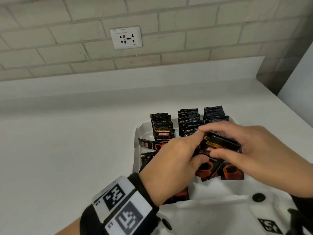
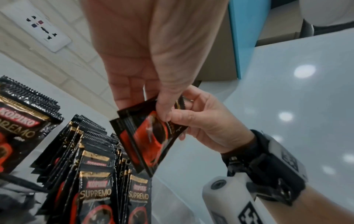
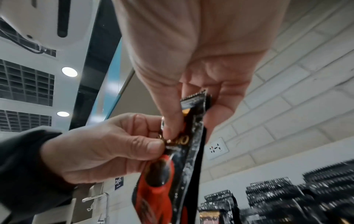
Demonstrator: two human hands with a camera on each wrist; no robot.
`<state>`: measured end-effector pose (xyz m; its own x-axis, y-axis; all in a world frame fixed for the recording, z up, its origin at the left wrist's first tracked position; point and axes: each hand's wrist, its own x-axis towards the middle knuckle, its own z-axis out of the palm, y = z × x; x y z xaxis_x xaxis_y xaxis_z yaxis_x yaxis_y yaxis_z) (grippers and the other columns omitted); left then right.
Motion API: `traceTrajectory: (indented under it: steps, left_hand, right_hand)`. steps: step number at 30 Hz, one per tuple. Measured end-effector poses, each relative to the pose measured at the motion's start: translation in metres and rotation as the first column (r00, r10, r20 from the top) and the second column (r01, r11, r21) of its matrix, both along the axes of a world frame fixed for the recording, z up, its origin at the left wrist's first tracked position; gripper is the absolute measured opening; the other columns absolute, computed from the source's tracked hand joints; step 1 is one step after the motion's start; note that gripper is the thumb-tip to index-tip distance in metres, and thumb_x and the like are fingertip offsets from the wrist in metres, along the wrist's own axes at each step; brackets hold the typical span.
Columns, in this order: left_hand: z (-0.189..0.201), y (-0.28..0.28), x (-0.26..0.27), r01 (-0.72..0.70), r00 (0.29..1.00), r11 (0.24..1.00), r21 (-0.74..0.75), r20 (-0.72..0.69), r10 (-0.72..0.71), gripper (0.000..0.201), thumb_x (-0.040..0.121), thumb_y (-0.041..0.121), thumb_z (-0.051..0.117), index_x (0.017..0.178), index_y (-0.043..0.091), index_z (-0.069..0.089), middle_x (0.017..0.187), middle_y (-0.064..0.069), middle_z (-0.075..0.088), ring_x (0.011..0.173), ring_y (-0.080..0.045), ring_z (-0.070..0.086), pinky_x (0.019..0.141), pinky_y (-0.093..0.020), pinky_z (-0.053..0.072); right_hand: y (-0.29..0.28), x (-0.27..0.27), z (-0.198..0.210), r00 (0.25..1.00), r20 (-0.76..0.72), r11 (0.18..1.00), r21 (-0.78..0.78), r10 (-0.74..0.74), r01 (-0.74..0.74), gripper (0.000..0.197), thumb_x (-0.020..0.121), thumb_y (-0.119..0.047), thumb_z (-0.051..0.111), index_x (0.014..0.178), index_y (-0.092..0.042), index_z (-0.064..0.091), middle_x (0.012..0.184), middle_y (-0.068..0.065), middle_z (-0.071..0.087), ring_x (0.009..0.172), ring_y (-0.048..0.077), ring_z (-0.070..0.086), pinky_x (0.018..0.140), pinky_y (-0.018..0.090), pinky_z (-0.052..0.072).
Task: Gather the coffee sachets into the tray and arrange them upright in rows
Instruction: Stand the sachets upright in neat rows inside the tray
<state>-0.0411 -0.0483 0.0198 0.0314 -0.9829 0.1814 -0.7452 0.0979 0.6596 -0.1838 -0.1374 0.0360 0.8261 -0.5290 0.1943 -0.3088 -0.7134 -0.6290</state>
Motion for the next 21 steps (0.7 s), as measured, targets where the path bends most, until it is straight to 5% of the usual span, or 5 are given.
traceTrajectory:
  steps: [5,8,12,18,21]
  left_hand:
    - [0.016,0.002,0.043,-0.164,0.982,0.972,0.167,-0.071,0.178,0.071,0.083,0.032,0.064,0.143,0.032,0.026,0.115,0.014,0.056,0.096,-0.001,0.055,0.085,-0.018,0.047]
    - [0.016,0.0,0.091,-0.3,0.939,0.912,0.28,0.258,0.229,0.055,0.084,0.029,0.064,0.135,0.027,0.041,0.123,0.008,0.053,0.098,-0.005,0.049,0.082,-0.015,0.041]
    - [-0.004,-0.009,0.125,-0.429,0.786,0.781,0.453,0.613,0.076,0.052,0.086,0.031,0.062,0.134,0.024,0.043,0.13,-0.003,0.046,0.119,-0.02,0.041,0.1,-0.03,0.038]
    - [-0.015,-0.029,0.131,-0.399,0.775,0.78,0.481,0.632,0.007,0.044,0.088,0.034,0.059,0.13,0.029,0.046,0.126,-0.004,0.042,0.121,-0.023,0.034,0.102,-0.037,0.037]
    - [-0.02,-0.033,0.13,-0.373,0.771,0.781,0.502,0.636,-0.04,0.04,0.087,0.038,0.058,0.125,0.029,0.05,0.122,-0.002,0.042,0.118,-0.021,0.034,0.1,-0.036,0.038]
  right_hand:
    - [-0.02,0.005,0.017,1.0,0.016,1.0,-0.004,-0.014,0.014,0.032,0.076,-0.026,0.065,0.093,-0.051,0.056,0.085,-0.025,0.067,0.08,-0.006,0.062,0.073,0.011,0.046]
    - [-0.034,0.005,0.019,0.998,0.04,0.999,-0.019,-0.049,0.05,0.024,0.072,-0.024,0.065,0.089,-0.041,0.06,0.09,-0.03,0.064,0.079,-0.008,0.061,0.073,0.008,0.042]
    - [-0.04,0.009,0.018,0.997,0.036,0.997,0.007,-0.071,0.071,0.025,0.071,-0.023,0.066,0.088,-0.04,0.06,0.089,-0.03,0.065,0.078,-0.007,0.061,0.071,0.016,0.046]
    - [-0.036,0.005,0.016,0.997,0.015,0.997,-0.009,-0.077,0.078,0.023,0.073,-0.021,0.066,0.087,-0.039,0.06,0.088,-0.032,0.064,0.079,-0.008,0.06,0.07,0.007,0.043]
    - [-0.036,-0.001,0.012,0.994,0.011,0.993,0.031,-0.11,0.11,0.025,0.075,-0.019,0.068,0.087,-0.04,0.06,0.087,-0.031,0.065,0.077,-0.008,0.062,0.069,0.015,0.046]
